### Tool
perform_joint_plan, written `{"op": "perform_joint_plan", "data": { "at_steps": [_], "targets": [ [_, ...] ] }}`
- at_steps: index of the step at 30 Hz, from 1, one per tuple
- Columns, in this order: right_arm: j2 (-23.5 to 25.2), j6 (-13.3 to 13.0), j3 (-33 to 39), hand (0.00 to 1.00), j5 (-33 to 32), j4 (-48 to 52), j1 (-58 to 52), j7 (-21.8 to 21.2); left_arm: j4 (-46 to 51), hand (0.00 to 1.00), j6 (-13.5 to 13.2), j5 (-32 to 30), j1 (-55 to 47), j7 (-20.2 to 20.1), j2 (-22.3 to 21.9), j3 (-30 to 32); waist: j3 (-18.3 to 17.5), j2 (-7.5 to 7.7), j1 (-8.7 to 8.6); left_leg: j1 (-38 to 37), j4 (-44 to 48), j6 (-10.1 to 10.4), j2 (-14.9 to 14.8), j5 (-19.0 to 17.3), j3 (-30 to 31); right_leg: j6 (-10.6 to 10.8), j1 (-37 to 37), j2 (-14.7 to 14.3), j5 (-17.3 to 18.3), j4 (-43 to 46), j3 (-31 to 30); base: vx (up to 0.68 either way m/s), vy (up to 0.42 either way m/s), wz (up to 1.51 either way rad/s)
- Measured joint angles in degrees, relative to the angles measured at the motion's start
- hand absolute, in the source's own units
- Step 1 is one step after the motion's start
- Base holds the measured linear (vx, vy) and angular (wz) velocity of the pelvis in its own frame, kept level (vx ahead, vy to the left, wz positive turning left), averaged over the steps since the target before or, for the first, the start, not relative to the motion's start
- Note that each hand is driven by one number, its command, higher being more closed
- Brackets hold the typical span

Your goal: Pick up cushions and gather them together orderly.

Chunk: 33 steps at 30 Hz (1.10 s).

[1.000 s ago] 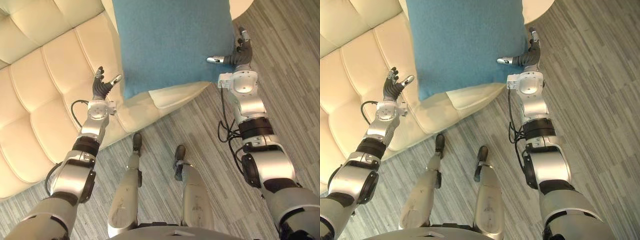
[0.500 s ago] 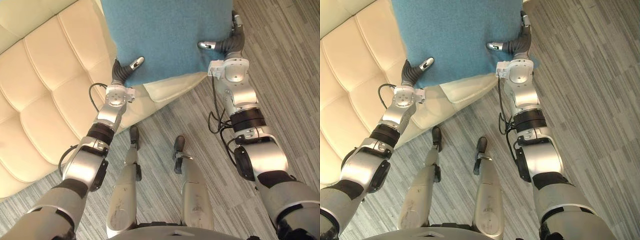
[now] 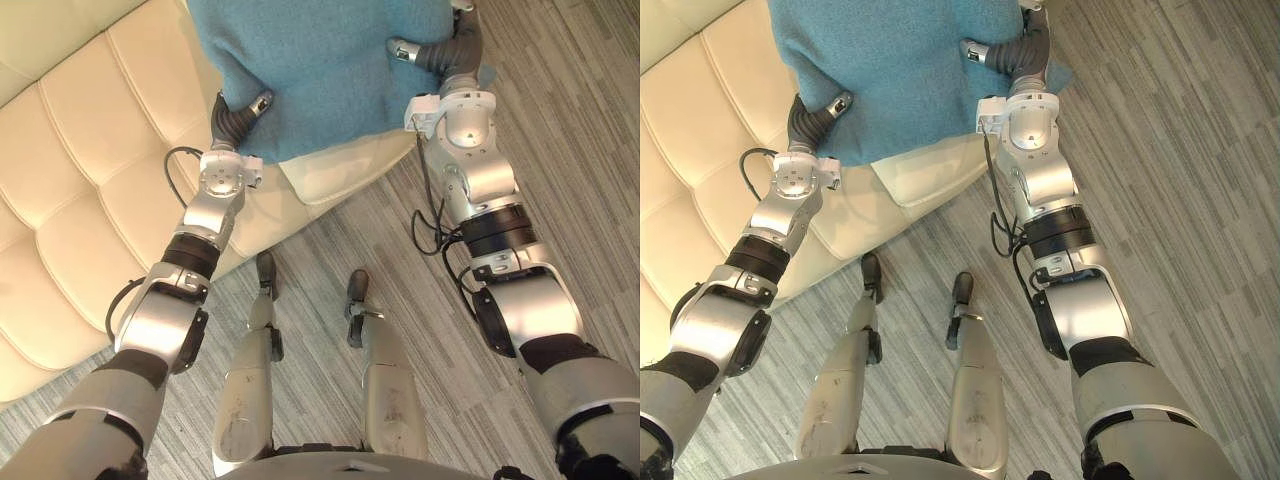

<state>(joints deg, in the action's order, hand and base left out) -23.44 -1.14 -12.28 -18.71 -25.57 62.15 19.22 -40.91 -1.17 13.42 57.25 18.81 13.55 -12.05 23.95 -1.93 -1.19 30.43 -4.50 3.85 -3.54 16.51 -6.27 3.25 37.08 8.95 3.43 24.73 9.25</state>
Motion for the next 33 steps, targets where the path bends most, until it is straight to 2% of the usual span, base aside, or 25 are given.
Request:
{"op": "perform_joint_plan", "data": {
  "at_steps": [7,10,17,19,22,26,28,29,33],
  "targets": [
    [0.3,-0.9,-0.3,1.00,0.0,3.8,-6.0,0.0,0.1,1.00,0.4,0.0,-0.1,0.0,0.3,-2.0,0.1,0.14,0.11,-2.3,0.0,0.6,0.0,-0.5,-0.1,0.0,-2.3,0.0,0.1,0.0,0.0,0.02,-0.047,0.01],
    [1.8,-1.3,0.1,1.00,0.0,7.2,-11.0,0.0,4.3,1.00,0.8,-0.1,-3.0,0.0,1.3,-2.1,0.1,0.20,0.03,-4.2,0.0,0.6,0.1,-0.6,-0.1,0.1,-4.0,0.0,0.6,0.1,-0.3,0.00,-0.055,-0.01],
    [5.0,-2.5,0.2,1.00,0.2,11.9,-24.7,-1.7,17.1,1.00,0.8,-1.8,-15.0,0.5,2.4,-1.6,0.1,0.21,-0.26,-9.2,-0.1,1.8,0.0,-1.7,0.3,0.1,-9.0,-0.3,1.7,-0.4,-0.5,0.00,-0.059,-0.02],
    [6.9,-3.0,0.3,1.00,0.7,14.7,-30.1,-2.6,20.5,1.00,0.8,-3.2,-20.0,0.5,2.2,-1.4,0.1,0.16,-0.71,-10.9,-0.1,1.4,-0.1,-2.4,0.7,0.1,-11.2,-0.6,1.7,-1.8,-0.2,0.03,-0.043,-0.01],
    [10.2,-4.3,1.9,1.00,1.2,16.8,-37.6,-4.2,25.0,1.00,0.8,-5.3,-26.6,0.5,0.7,-1.4,-0.1,0.10,-1.27,-13.1,-0.1,1.4,-0.4,-2.7,1.9,0.3,-15.4,-1.2,1.5,-4.5,0.9,0.07,-0.026,0.13],
    [12.2,-4.8,1.9,1.00,1.3,21.4,-44.4,-6.1,30.3,1.00,0.7,-5.3,-34.3,0.4,-1.3,0.1,-0.3,0.08,-1.35,-15.7,0.0,1.4,-0.3,-2.7,3.1,0.6,-19.4,-1.3,1.3,-6.3,1.6,0.10,-0.029,0.10],
    [12.5,-4.8,1.9,1.00,1.7,22.9,-46.7,-7.2,32.3,1.00,0.7,-5.4,-37.8,0.3,-1.6,0.3,-1.4,0.12,-1.40,-16.5,0.0,1.5,-0.2,-2.8,3.3,0.6,-20.7,-1.3,1.3,-7.0,1.9,0.08,-0.027,0.09],
    [13.0,-4.8,1.8,1.00,2.3,23.0,-48.1,-8.5,33.9,1.00,0.7,-5.8,-40.8,-0.1,-2.1,0.7,-3.0,0.11,-1.39,-16.7,0.0,1.6,0.0,-3.0,3.7,0.6,-21.4,-1.5,1.3,-7.6,2.5,0.09,-0.031,0.13],
    [14.6,-4.8,1.5,1.00,3.5,27.2,-54.6,-10.3,40.6,1.00,0.6,-5.8,-51.0,-0.7,-5.4,2.5,-6.9,-0.06,-1.16,-19.2,0.0,1.7,0.1,-3.1,5.4,0.6,-25.5,-1.8,1.3,-10.2,3.6,0.07,-0.030,0.12]
  ]
}}
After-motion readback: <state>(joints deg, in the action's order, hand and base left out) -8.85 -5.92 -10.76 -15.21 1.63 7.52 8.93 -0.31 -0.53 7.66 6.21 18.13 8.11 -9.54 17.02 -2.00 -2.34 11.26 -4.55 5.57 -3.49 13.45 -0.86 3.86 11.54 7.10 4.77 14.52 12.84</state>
